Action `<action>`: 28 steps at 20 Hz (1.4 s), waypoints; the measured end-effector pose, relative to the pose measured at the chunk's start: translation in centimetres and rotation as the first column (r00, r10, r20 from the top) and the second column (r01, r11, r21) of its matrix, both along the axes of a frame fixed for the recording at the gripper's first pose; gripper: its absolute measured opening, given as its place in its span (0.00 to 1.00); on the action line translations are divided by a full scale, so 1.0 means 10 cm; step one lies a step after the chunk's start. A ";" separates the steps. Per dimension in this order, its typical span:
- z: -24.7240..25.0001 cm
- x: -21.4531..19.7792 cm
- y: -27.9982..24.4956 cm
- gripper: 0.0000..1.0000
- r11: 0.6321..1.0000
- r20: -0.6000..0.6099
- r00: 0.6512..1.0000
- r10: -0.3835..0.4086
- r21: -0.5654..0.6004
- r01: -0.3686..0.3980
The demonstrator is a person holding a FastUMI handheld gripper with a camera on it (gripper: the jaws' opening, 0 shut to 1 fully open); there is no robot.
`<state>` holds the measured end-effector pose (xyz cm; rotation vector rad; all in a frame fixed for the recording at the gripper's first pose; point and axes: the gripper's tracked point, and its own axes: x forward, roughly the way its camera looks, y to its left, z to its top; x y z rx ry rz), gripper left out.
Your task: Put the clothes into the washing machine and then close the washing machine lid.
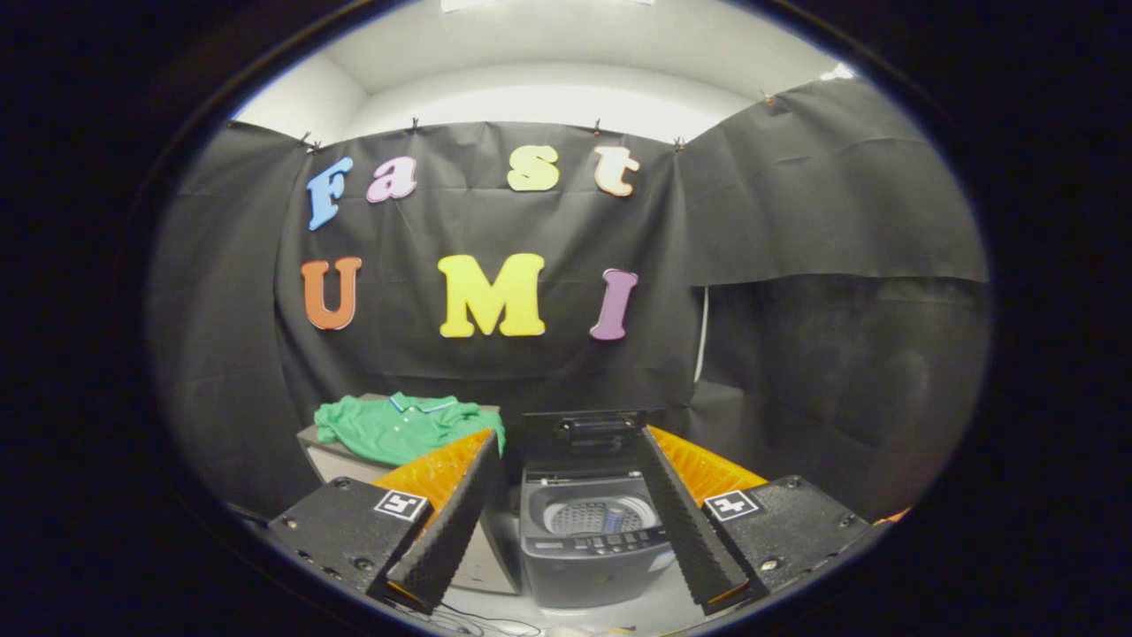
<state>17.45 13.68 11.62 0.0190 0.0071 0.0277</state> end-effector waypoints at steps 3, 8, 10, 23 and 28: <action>0.13 0.54 0.50 0.99 0.999 -0.028 0.998 0.049 0.017 -0.048; 0.13 1.44 1.31 0.99 0.993 -0.107 0.987 0.119 0.028 -0.116; 0.05 1.76 1.63 0.99 0.989 -0.140 0.979 0.146 0.025 -0.143; -1.19 2.89 2.96 0.98 0.970 -0.433 0.879 0.201 -0.038 -0.240; -1.49 3.03 2.98 0.98 0.978 -0.488 0.862 0.138 -0.069 -0.196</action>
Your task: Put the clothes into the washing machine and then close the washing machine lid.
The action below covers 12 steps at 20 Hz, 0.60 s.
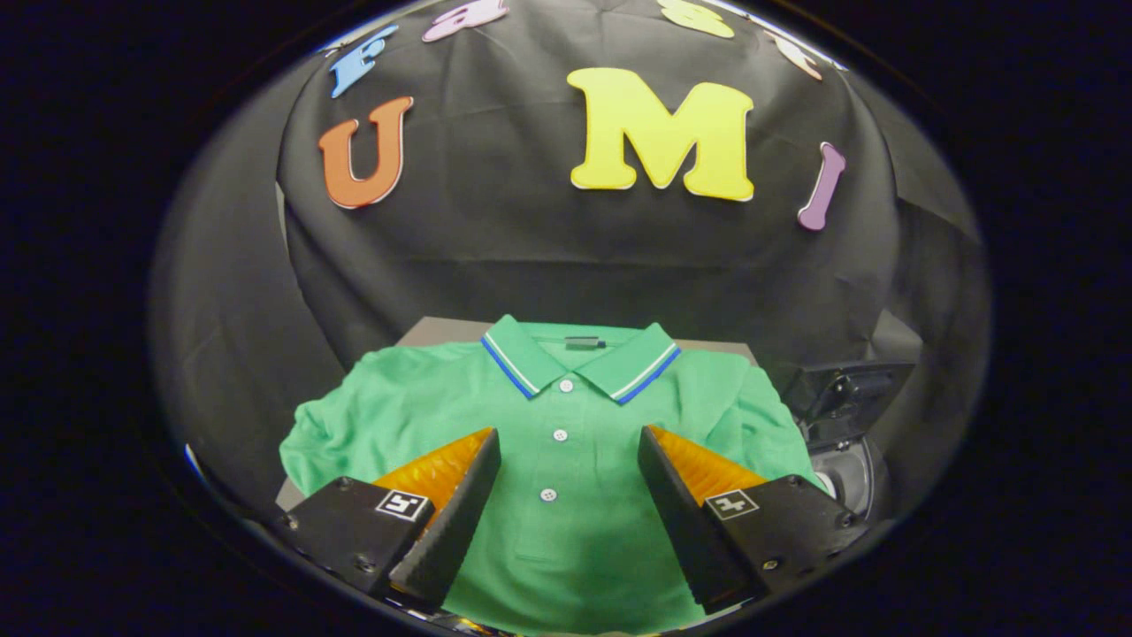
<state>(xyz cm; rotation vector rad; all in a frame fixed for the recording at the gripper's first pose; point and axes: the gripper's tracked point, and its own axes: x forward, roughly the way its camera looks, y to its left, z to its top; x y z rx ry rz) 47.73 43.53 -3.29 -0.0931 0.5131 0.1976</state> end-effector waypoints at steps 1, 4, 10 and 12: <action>-0.08 0.00 -0.01 0.98 1.000 -0.021 1.000 -0.010 -0.008 0.010; -0.17 0.02 0.00 0.99 0.999 -0.057 0.998 -0.031 0.013 0.032; -0.16 0.00 0.01 0.99 0.999 -0.076 0.996 -0.038 0.022 0.039; -0.16 0.00 0.01 0.99 0.999 -0.086 0.995 -0.041 0.009 0.042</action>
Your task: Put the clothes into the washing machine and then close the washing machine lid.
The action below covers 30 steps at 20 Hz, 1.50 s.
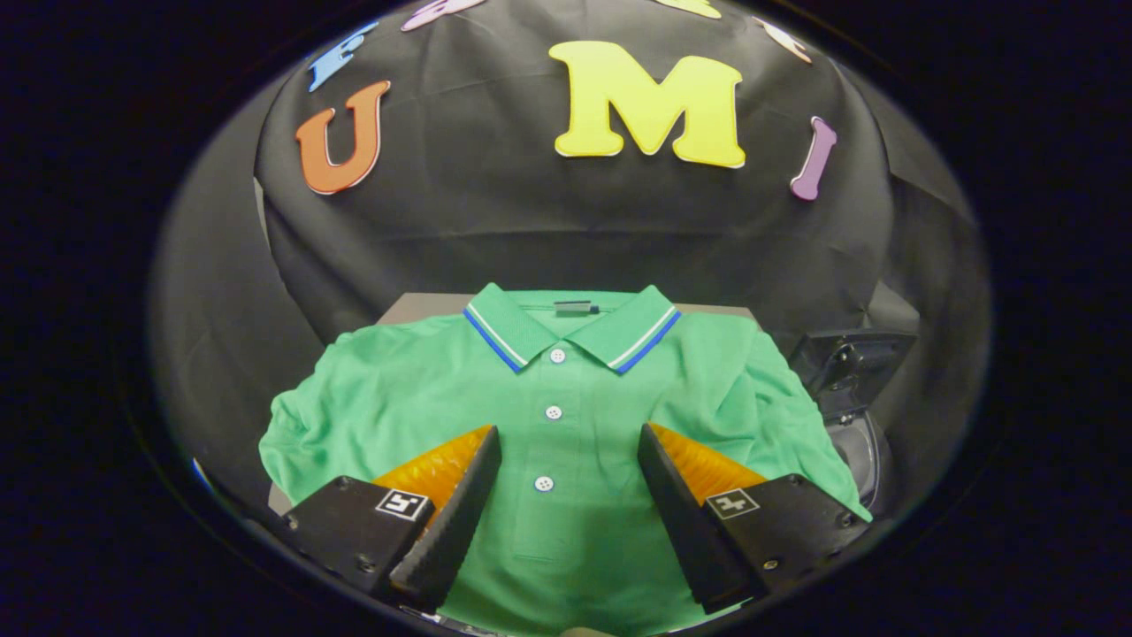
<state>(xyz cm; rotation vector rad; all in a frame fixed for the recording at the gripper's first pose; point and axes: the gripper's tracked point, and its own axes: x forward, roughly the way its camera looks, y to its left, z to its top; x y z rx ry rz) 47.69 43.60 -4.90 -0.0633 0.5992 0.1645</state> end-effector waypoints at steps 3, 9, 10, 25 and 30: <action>-0.01 -0.01 0.02 0.95 1.000 -0.038 0.999 0.010 -0.011 -0.010; 0.00 0.01 0.03 0.78 0.998 -0.099 0.994 0.037 -0.044 -0.042; 0.02 0.03 0.02 0.72 0.998 -0.091 0.995 0.040 -0.045 -0.044; 0.10 -0.61 -0.36 0.06 0.979 0.008 0.979 0.205 -0.004 -0.205; 0.44 -0.95 -0.55 0.06 0.974 0.099 0.972 0.213 0.057 -0.220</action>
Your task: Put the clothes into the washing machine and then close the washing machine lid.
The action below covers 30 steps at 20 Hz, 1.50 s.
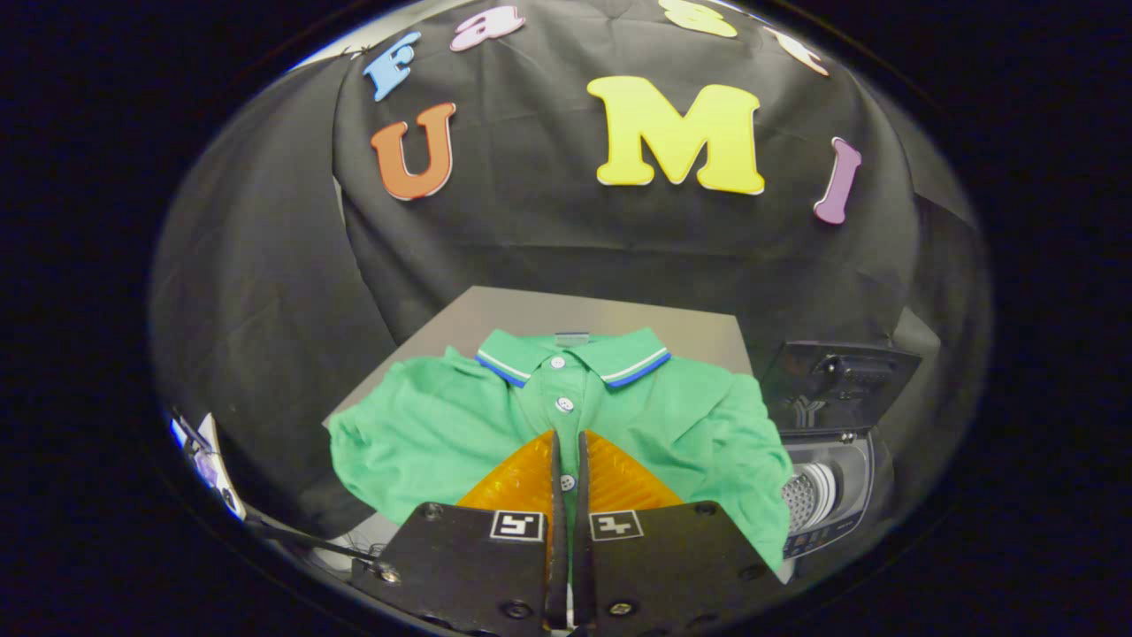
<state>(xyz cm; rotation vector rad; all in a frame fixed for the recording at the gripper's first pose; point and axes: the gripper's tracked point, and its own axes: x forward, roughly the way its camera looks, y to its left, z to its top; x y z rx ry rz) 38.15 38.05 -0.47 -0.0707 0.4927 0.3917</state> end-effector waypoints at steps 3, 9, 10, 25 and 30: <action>0.26 -0.19 -0.14 0.06 0.999 0.048 0.999 0.002 0.052 -0.004; 0.87 -0.62 -0.59 0.06 0.991 0.158 0.987 -0.008 0.130 -0.013; 0.99 -0.69 -0.67 0.06 0.990 0.178 0.984 -0.011 0.139 -0.014; 2.24 -0.91 -2.20 0.06 0.967 0.347 0.927 -0.142 0.250 0.054; 2.42 -0.56 -2.67 0.06 0.963 0.364 0.918 -0.156 0.262 0.059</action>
